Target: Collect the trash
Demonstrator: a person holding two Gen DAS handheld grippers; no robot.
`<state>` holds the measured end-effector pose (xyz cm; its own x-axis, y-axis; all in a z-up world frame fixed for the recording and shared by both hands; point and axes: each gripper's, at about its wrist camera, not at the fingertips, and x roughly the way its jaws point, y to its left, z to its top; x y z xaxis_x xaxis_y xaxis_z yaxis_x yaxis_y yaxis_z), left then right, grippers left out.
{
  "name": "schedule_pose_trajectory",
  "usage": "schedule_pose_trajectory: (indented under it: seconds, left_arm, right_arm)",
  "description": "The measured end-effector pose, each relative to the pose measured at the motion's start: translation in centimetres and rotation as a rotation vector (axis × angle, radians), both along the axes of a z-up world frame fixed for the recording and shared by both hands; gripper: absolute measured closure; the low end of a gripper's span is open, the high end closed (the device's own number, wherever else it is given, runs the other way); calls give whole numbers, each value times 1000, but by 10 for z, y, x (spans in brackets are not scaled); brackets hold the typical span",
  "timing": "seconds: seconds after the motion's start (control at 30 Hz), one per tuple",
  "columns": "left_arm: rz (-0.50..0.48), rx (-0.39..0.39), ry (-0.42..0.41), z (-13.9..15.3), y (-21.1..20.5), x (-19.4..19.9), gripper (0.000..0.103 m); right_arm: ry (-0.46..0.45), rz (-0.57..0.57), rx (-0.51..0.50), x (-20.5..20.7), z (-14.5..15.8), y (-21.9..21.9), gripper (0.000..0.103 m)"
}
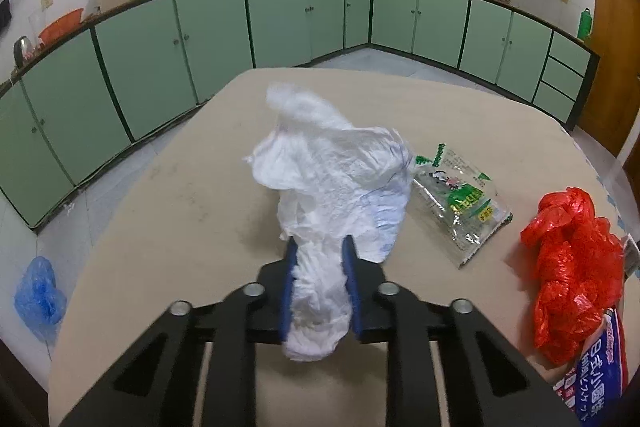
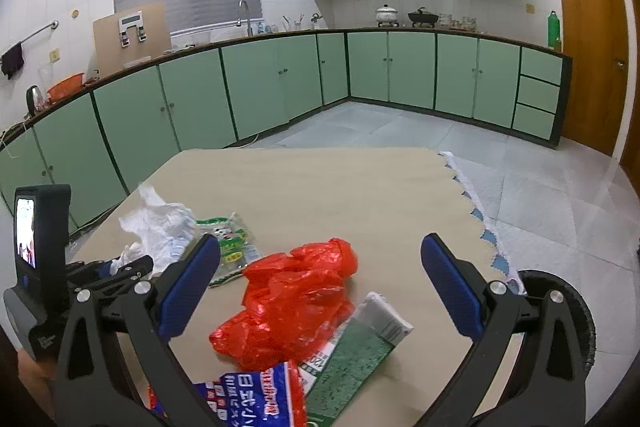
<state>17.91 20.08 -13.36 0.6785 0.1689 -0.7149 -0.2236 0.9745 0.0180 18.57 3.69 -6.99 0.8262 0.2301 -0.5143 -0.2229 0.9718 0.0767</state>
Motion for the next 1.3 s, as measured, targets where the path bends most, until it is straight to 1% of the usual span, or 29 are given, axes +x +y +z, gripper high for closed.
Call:
schedule_pose_trajectory:
  seconds: [0.13,0.2,0.27,0.37,0.47,0.53,0.63,0.7,0.77,0.8,0.87,0.9,0.97,1.0,1.03,1.13,1.27,1.3]
  left_arm:
    - [16,-6,-25,5,-1,-9,89]
    - [33,-5,-45,9,0,-17,89]
    - [49,-20,-62,14,4,-26,90]
    - [45,-34,-75,18,2,-36,90]
    - [38,-40,-69,17,6,-38,90]
    - [40,-40,-61,16,7,-35,90]
    - [43,-45,-49,13,10,-32,90]
    - [42,-46,-43,13,12,-27,90]
    - [37,-45,-39,13,12,-25,90]
    - [35,-45,-38,13,10,-23,90]
    - [29,-47,-35,13,10,-21,90]
    - [26,-47,-36,13,10,-21,90]
    - [21,-43,-39,14,9,-19,90]
    - [19,-43,-41,13,12,-20,90]
    - [17,-44,-44,14,12,-20,90]
    - [13,-42,-54,16,15,-22,90]
    - [6,-42,-76,23,14,-27,90]
    - [3,-42,-87,27,14,-28,90]
  right_arm:
    - [19,21,-5,1,0,9,6]
    - [23,30,-4,2,0,14,11]
    - [42,34,-6,5,0,19,18]
    - [71,20,-8,9,-5,27,19]
    - [85,18,-22,13,-10,34,21]
    - [114,21,-45,19,-18,39,25]
    - [148,24,-47,25,-28,42,30]
    - [167,27,-60,28,-33,42,36]
    - [190,34,-69,32,-37,43,46]
    - [202,36,-74,33,-39,43,49]
    - [217,47,-80,35,-41,43,65]
    - [224,54,-87,35,-42,44,70]
    - [248,73,-89,37,-44,44,91]
    - [253,80,-87,37,-45,44,92]
    - [253,85,-85,37,-46,44,96]
    - [236,102,-76,35,-41,41,98]
    - [183,123,-5,29,-22,29,99]
    - [148,130,22,26,-8,22,99]
